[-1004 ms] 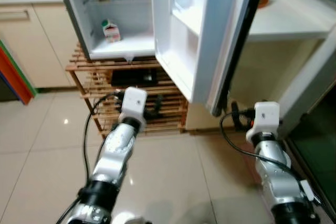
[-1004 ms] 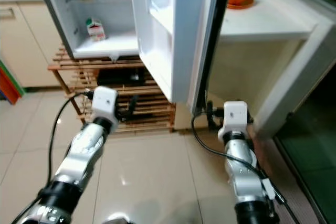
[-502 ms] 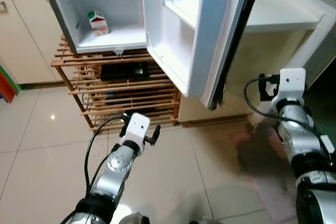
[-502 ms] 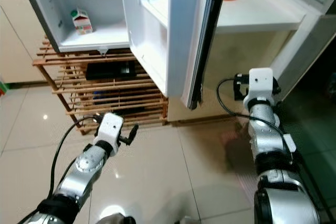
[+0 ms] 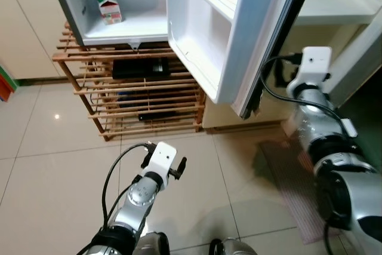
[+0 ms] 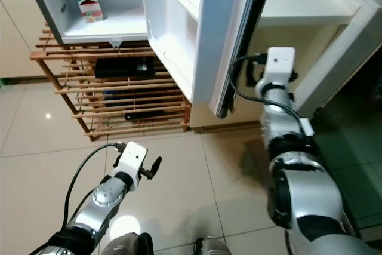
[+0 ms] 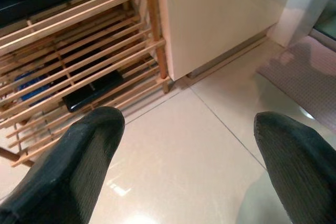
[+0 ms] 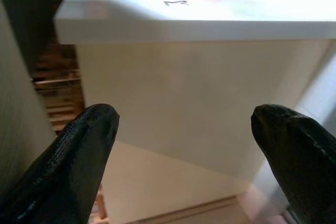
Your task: Restocking fridge
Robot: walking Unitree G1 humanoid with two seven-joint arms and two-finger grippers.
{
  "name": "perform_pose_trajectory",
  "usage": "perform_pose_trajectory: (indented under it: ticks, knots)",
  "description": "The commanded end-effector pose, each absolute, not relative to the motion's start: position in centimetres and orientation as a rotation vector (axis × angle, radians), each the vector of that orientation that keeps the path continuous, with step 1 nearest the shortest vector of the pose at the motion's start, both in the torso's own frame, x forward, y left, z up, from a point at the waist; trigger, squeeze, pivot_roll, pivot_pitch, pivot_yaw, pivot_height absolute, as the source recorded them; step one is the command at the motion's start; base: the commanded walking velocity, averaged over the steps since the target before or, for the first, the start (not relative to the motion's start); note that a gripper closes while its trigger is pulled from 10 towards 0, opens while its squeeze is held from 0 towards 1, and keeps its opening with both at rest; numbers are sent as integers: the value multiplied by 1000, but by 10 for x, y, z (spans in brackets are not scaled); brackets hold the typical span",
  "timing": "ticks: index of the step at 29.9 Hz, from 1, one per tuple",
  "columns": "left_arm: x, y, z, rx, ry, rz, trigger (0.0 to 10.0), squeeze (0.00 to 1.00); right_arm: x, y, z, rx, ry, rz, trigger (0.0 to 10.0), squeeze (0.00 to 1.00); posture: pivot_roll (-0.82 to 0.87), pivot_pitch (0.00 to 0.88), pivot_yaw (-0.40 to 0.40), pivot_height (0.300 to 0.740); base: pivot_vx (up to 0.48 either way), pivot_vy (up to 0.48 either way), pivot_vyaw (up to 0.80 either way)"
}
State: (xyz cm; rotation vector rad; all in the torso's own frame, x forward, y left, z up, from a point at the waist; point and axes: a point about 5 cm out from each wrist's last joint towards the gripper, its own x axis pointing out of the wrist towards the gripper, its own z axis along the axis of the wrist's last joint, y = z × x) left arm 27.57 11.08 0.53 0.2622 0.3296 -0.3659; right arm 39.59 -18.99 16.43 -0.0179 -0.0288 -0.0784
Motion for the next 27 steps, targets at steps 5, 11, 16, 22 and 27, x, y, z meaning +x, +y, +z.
perform_pose_trajectory:
  ticks: [5, 11, 16, 22, 27]
  knots:
    - [262, 106, -17, 289, 470, -473, 10000, 0, 402, -147, 184, 70, -118, 57, 10000, 0, 7, 184, -57, 740, 0, 0, 0]
    - [253, 117, -32, 297, 584, -458, 10000, 0, 394, -88, 202, 153, -206, 232, 10000, 0, -2, 177, -54, 740, 0, 0, 0]
    - [245, 115, -37, 334, 591, -493, 10000, 0, 380, -46, 215, 223, -245, 372, 10000, 0, 0, 176, -50, 740, 0, 0, 0]
    - [239, 94, -41, 333, 578, -499, 10000, 0, 334, 17, 242, 417, -249, 776, 10000, 0, 17, 164, -50, 740, 0, 0, 0]
    - [245, 74, -31, 321, 500, -486, 10000, 0, 327, 8, 253, 413, -293, 808, 10000, 0, 17, 142, -52, 740, 0, 0, 0]
